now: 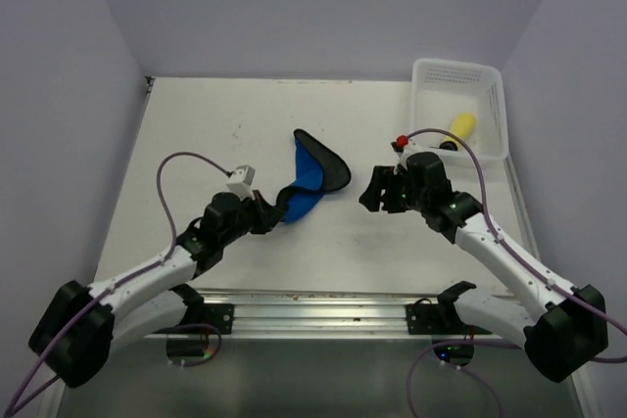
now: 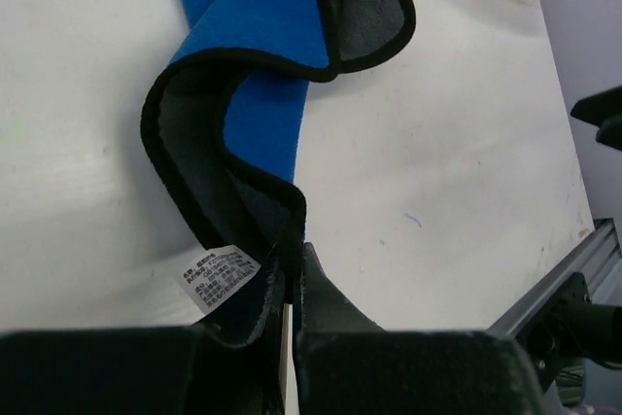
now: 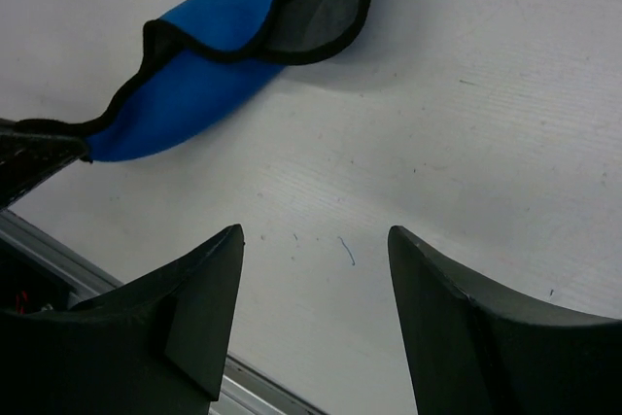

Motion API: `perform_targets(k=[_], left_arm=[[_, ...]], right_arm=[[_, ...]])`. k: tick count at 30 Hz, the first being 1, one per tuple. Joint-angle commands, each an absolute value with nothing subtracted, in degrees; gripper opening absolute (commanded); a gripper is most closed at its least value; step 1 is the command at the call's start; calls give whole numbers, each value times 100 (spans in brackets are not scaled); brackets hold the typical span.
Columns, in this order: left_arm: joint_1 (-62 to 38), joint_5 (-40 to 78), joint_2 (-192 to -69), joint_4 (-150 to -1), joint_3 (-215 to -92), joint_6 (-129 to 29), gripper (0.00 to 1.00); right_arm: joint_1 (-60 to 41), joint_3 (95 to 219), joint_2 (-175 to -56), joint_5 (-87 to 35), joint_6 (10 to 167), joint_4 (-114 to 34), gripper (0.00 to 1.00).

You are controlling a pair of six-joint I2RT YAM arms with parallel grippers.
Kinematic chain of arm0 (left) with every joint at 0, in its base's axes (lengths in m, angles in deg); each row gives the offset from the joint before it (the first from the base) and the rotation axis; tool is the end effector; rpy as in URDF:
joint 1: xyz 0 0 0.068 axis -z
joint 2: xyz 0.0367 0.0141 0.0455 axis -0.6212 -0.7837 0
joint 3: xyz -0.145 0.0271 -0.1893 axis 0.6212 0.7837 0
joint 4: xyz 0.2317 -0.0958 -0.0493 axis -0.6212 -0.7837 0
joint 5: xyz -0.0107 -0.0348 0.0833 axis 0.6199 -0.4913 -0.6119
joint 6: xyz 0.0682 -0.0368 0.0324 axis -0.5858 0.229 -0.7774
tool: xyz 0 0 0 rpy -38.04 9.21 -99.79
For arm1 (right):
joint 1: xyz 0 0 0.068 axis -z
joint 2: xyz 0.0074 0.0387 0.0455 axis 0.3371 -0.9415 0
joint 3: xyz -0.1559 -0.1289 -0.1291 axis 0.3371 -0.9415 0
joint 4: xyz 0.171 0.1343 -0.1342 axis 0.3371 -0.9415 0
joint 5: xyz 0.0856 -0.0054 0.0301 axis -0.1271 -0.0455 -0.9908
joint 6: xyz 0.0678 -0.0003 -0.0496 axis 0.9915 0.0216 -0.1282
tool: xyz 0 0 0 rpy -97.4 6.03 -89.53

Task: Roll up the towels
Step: Move the towel to the center of the board

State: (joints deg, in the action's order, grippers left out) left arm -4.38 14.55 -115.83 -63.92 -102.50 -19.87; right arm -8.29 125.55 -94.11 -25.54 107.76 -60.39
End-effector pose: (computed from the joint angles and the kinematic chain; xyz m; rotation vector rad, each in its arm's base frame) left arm 0.2153 -0.1516 0.1476 -0.1012 2.1246 -0.8919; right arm 0.2329 0.1342 0.2177 -0.1065 2.2845 0.6518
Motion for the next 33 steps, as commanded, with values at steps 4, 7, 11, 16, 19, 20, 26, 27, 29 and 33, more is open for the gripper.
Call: perform_targets(k=[4, 7, 11, 16, 19, 20, 26, 27, 29, 33], left_arm=[[-8, 1204, -9395, -8046, -9315, -1377, 0], [124, 1133, -8778, -8760, -9156, -1307, 9], [159, 1116, -8356, -9042, -8936, -1228, 29], [168, 1089, -8381, -9104, -9137, -1253, 55], [177, 870, -8487, -9087, -9541, -1534, 56], [177, 765, -8557, -9052, -9638, -1605, 56], [185, 475, -9505, -8674, -10297, -2159, 57], [185, 431, -9733, -8586, -10429, -2211, 58], [185, 334, -9971, -8322, -10596, -2361, 61], [185, 211, -10804, -8076, -11227, -2625, 67]], right_arm=[[-939, 12290, -9314, -2629, 10977, -6260, 64], [-1035, 12149, -9480, -2594, 11004, -6094, 63], [-1246, 12061, -10015, -2664, 11136, -5751, 61], [-1598, 12342, -10394, -2419, 11206, -5443, 59], [-1642, 12570, -10667, -2155, 11294, -5311, 58], [-1634, 12701, -10746, -2076, 11337, -5268, 58], [-1651, 13369, -11642, -1575, 11513, -5223, 52], [-1634, 13449, -11756, -1557, 11522, -5223, 52], [-1634, 13651, -12117, -1496, 11584, -5206, 52], [-1625, 13906, -12653, -1504, 11628, -5082, 48]])
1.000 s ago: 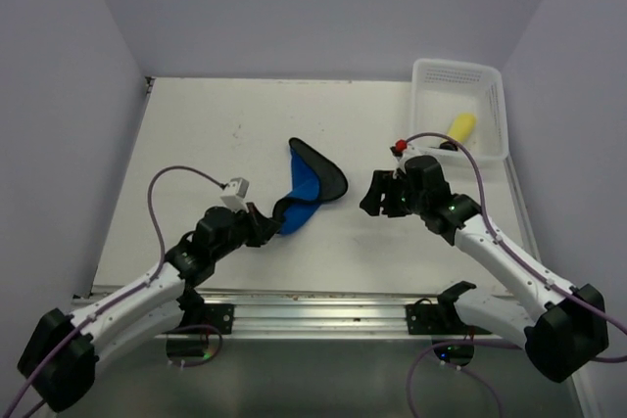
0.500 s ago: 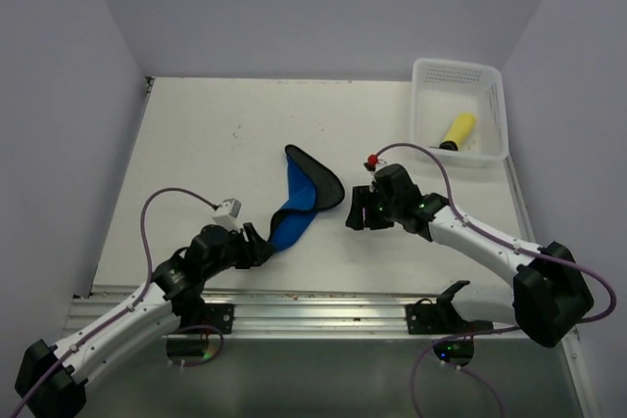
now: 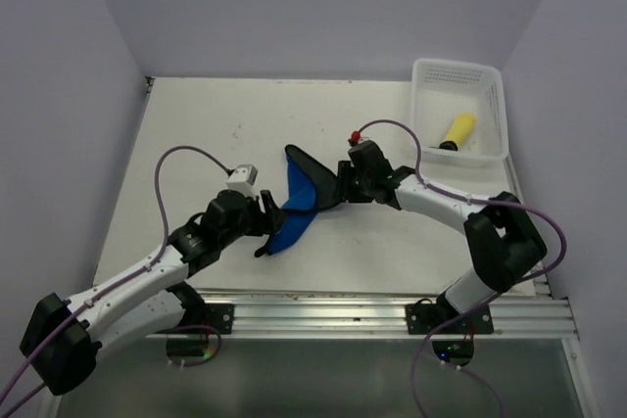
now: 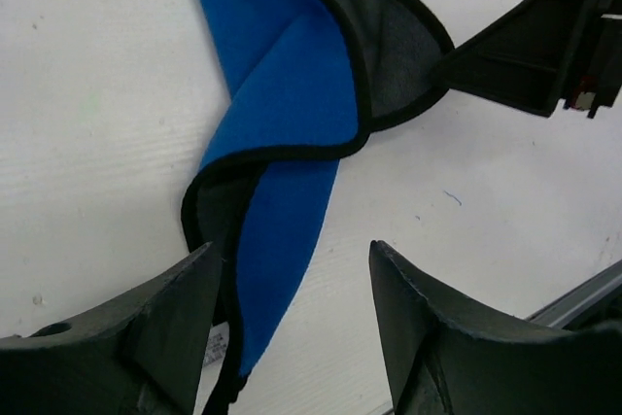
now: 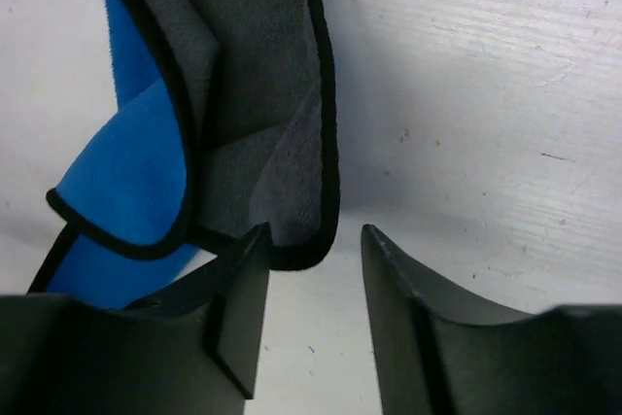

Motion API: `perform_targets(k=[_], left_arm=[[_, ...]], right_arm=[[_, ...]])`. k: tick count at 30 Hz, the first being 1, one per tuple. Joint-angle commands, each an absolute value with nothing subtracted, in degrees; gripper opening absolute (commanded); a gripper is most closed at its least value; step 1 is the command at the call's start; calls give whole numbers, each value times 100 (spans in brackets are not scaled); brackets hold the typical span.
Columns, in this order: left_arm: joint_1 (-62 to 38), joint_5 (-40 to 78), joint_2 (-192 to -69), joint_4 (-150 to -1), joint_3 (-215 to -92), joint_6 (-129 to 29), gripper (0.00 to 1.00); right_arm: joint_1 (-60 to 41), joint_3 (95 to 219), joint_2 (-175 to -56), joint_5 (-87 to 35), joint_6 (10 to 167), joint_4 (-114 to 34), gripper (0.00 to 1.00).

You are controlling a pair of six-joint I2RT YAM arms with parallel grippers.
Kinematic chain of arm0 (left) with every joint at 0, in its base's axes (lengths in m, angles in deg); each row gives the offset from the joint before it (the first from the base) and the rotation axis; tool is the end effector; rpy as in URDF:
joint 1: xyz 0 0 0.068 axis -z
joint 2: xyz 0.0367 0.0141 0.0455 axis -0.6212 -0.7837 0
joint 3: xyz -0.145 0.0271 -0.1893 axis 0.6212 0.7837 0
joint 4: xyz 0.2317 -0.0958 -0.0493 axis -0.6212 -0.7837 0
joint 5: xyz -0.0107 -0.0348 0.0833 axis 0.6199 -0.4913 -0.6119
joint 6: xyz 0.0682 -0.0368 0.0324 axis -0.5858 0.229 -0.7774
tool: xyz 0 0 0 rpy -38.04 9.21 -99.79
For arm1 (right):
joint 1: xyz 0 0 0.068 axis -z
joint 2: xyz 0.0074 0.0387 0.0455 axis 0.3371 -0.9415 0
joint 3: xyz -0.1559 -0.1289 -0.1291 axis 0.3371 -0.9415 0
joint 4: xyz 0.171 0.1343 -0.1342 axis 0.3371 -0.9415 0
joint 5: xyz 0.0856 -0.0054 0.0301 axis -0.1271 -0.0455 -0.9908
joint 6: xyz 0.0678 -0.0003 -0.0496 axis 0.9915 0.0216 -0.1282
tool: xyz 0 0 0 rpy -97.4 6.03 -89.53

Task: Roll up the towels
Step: Move the towel to the center of the board, then flatten the towel

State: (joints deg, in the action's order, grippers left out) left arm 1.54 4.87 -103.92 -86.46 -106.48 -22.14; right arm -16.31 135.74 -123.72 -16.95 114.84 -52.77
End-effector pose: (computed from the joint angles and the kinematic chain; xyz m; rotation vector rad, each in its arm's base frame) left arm 0.1856 -0.1459 0.1700 -0.0574 2.2036 -0.7033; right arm 0.2806 0.2018 0.1445 -0.0462 2.4849 0.5116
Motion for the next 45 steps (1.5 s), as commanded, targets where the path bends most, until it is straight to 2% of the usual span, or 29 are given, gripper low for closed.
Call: perform_targets(k=[1, 3, 5, 6, 8, 11, 17, 21, 33, 37, 40, 43, 45], left_arm=[[185, 184, -10955, -8076, -11351, -2712, 67], [185, 105, -11358, -8041, -11658, -2783, 69], [159, -35, -11702, -7927, -11914, -2853, 72], [159, -62, -11808, -7926, -11985, -2854, 73], [115, -88, -12193, -7515, -12169, -2950, 77], [-25, 288, -13070, -7223, -12677, -3055, 76], [-43, 623, -14549, -7250, -13400, -3170, 64], [-26, 860, -14964, -7206, -13611, -3170, 60], [229, 1028, -15386, -6863, -13866, -3223, 61], [335, 766, -15852, -7469, -14297, -3416, 59], [361, 563, -15940, -7478, -14174, -3398, 49], [361, 370, -15975, -7583, -14139, -3416, 24], [361, 141, -15976, -7784, -14209, -3451, 17]], right_arm=[[-1634, 13985, -12732, -1513, 11628, -5135, 43], [-1634, 14004, -12821, -1487, 11663, -5127, 32], [-1625, 13829, -12629, -1434, 11672, -5022, 9], [-1625, 13767, -12532, -1425, 11654, -5021, 8], [-1634, 13583, -12234, -1399, 11619, -5047, 0], [-1625, 13302, -11987, -1486, 11637, -5021, 0], [-1642, 12932, -11793, -1653, 11689, -4889, 0], [-1634, 12738, -11775, -1706, 11707, -4688, 0], [-1634, 12536, -11845, -1786, 11655, -4546, 0], [-1634, 12544, -11766, -1759, 11654, -4590, 0], [-1634, 12492, -11696, -1689, 11654, -4599, 0], [-1634, 12413, -11643, -1619, 11628, -4634, 0], [-1634, 12360, -11608, -1592, 11637, -4652, 0]])
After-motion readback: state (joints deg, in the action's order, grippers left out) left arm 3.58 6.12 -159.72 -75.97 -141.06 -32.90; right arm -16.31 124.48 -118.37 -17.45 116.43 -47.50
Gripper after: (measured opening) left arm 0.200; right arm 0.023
